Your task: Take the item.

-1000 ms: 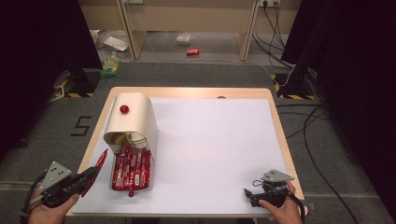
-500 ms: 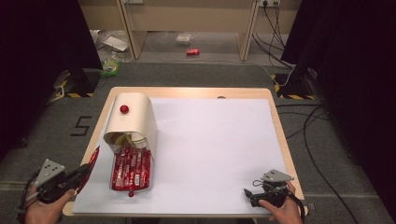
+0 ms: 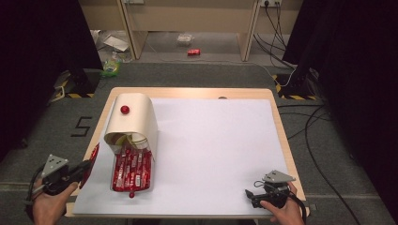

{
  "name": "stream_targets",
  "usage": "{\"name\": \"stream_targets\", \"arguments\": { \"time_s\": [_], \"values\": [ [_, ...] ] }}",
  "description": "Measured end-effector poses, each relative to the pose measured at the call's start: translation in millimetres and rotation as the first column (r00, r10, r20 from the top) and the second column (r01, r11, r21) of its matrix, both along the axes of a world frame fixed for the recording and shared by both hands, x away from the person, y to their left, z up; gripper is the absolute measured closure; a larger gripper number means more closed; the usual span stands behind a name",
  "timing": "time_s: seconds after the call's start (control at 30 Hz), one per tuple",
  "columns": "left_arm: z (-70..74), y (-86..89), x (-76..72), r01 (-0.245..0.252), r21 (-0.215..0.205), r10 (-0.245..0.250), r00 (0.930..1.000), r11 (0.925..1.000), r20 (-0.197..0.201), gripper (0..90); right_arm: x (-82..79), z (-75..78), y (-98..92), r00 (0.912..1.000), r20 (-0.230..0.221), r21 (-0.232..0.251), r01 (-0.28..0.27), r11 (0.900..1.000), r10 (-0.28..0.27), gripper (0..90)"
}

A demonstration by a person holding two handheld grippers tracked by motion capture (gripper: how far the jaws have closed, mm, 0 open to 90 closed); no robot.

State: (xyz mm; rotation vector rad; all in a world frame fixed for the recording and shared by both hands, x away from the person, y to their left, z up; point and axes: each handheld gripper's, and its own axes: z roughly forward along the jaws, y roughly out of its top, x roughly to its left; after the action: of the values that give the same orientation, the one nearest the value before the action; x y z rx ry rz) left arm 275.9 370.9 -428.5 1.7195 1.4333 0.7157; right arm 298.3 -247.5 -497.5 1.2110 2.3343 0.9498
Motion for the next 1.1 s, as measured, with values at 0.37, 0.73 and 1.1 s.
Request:
{"name": "stream_targets", "arguments": {
  "time_s": [0.37, 0.73, 1.1],
  "values": [
    [-20.6, -0.2, 19.3, -0.028, 0.001, 0.028, 0.9988, 0.9996, -0.041, 86.6, 0.0, 0.0, -0.1, 1.0000, 0.000, 0.000, 0.000, 1.000, 0.000, 0.4],
    [-39.2, 3.8, 30.0, -0.051, 0.001, 0.051, 0.9959, 0.9987, -0.075, 86.5, 0.1, 0.0, 0.0, 1.0000, 0.001, -0.001, 0.000, 1.000, 0.000, 0.4],
    [-51.7, 0.2, 41.4, -0.065, 0.005, 0.065, 0.9934, 0.9979, -0.095, 86.5, 0.0, -0.1, -0.1, 1.0000, 0.001, 0.000, -0.001, 1.000, 0.001, 0.4]
  ]
}}
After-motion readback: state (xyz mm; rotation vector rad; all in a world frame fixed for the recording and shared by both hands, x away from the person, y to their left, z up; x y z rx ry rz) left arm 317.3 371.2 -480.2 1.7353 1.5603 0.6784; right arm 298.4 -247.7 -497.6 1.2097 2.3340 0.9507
